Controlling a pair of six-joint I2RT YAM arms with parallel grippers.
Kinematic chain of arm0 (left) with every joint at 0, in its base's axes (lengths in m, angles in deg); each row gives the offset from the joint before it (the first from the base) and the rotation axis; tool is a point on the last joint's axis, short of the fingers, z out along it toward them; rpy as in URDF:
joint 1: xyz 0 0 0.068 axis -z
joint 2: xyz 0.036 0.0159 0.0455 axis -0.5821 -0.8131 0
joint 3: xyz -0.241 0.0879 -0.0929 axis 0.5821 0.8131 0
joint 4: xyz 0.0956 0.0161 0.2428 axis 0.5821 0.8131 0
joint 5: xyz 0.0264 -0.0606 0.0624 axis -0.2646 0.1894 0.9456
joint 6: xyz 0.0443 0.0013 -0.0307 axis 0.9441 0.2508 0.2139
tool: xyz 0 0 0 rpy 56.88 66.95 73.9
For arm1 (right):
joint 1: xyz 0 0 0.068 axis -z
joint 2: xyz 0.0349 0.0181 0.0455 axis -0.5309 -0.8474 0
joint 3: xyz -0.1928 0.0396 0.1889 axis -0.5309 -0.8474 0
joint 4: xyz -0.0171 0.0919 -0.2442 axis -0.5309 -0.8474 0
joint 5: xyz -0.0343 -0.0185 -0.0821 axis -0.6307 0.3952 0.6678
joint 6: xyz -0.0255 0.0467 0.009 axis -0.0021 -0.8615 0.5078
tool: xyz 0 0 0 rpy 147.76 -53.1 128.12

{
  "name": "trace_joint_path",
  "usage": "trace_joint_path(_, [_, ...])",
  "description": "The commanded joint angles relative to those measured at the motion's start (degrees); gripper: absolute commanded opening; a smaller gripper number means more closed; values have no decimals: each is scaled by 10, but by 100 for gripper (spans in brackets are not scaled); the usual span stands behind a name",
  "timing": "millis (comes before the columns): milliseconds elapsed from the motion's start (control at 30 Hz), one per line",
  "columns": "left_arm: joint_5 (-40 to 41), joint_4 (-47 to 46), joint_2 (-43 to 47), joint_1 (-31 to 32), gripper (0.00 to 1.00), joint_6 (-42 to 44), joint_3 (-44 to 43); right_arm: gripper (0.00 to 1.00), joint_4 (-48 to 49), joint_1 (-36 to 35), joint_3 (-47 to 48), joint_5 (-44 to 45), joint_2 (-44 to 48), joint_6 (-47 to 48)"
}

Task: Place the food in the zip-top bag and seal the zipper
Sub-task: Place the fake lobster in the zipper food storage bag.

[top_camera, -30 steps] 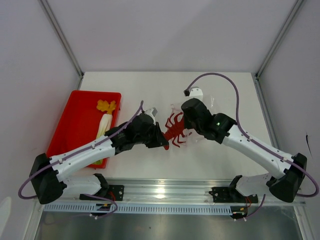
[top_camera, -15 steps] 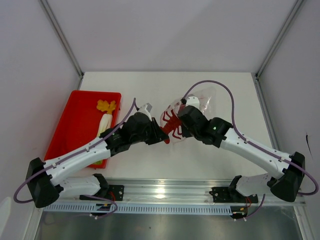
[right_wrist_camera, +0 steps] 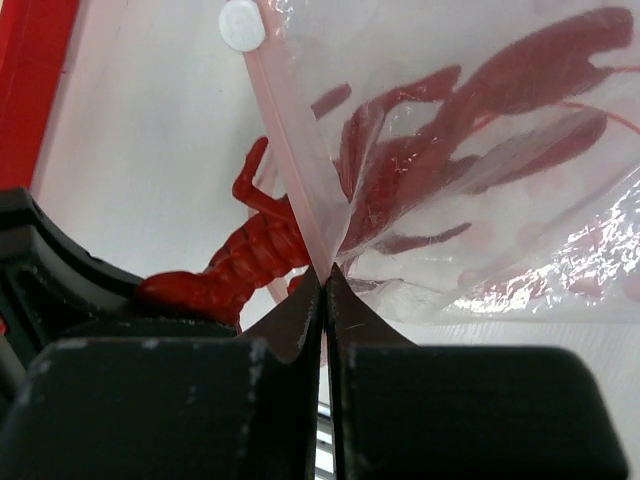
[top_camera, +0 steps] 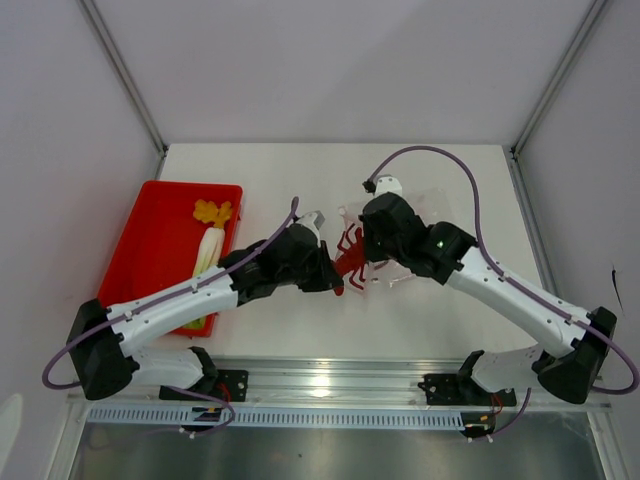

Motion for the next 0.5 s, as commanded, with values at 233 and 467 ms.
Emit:
trace_joint_path(233, [63, 8, 26, 25, 1, 25, -33, 0, -5, 18, 38, -64, -34, 0])
trace_joint_path(467, [59, 38, -2, 21, 1, 35, -67, 0, 4, 19, 28, -83, -15, 7])
